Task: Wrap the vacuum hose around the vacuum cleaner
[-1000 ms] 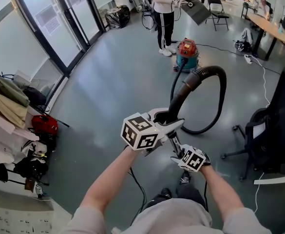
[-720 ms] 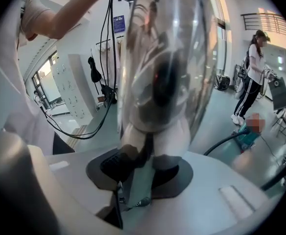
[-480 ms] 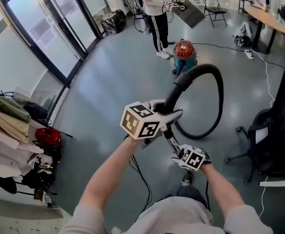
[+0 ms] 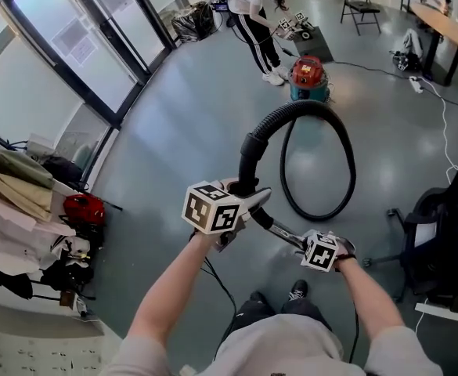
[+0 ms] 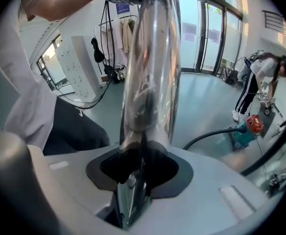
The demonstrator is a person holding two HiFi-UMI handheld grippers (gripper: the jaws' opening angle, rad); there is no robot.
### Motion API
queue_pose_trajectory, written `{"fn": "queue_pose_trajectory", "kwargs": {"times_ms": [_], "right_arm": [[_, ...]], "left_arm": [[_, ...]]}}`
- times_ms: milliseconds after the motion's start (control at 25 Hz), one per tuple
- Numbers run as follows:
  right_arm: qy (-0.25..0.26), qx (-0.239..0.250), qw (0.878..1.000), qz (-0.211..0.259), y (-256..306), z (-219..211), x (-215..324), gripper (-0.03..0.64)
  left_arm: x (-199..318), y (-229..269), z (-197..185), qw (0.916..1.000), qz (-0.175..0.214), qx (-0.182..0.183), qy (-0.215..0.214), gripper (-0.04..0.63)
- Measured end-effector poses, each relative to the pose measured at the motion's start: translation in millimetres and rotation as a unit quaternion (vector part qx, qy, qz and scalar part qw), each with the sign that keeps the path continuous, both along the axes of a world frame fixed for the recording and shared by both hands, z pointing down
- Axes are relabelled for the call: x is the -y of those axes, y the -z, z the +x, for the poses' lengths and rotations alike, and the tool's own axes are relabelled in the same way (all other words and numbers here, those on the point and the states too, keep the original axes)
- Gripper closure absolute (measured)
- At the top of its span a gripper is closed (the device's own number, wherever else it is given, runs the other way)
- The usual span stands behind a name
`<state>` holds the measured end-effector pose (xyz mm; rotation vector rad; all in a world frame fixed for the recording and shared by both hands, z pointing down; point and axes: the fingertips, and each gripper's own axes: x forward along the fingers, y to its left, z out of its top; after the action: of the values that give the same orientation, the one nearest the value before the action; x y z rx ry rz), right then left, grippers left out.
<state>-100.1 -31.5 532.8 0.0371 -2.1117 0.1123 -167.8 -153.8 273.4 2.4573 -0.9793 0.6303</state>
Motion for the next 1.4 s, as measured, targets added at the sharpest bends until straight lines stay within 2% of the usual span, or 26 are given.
{"fn": "queue_pose_trajectory", "kwargs": {"times_ms": [160, 320, 520, 680, 840, 1000, 1160, 1240, 1320, 1400], "right_arm": [[0.026, -0.048, 0.998, 0.011, -13, 19, 9, 0.469], [0.041, -0.087, 0.995, 0.028, -16, 31, 20, 0.471], [0.065, -0.138, 0.988, 0.017, -11, 31, 26, 0.472], [0.071, -0.167, 0.983, -0.004, -11, 23, 25, 0.472], [0.053, -0.174, 0.983, -0.014, -3, 0, 37, 0.474], [0.049, -0.196, 0.979, -0.012, -1, -16, 48, 0.474], [0.038, -0.207, 0.977, -0.018, -1, -31, 49, 0.474], [0.035, -0.218, 0.975, -0.025, -1, -35, 47, 0.474], [0.034, -0.228, 0.972, -0.036, -1, -33, 42, 0.472], [0.031, -0.228, 0.972, -0.044, -2, -30, 38, 0.471]], "left_arm": [[-3, -36, -25, 0.9982, -0.025, -0.032, 0.045, 0.423], [-5, -59, -44, 0.9943, -0.047, -0.073, 0.062, 0.425], [0, -79, -68, 0.9897, -0.065, -0.119, 0.044, 0.409], [9, -91, -83, 0.9900, -0.068, -0.123, 0.010, 0.380], [32, -84, -105, 0.9909, -0.063, -0.118, -0.015, 0.364], [72, -62, -147, 0.9901, -0.046, -0.133, 0.001, 0.364], [92, -64, -165, 0.9846, -0.087, -0.150, -0.025, 0.364], [90, -71, -166, 0.9810, -0.107, -0.157, -0.041, 0.401], [89, -76, -164, 0.9746, -0.124, -0.182, -0.041, 0.434], [92, -75, -160, 0.9654, -0.131, -0.223, -0.030, 0.453]]}}
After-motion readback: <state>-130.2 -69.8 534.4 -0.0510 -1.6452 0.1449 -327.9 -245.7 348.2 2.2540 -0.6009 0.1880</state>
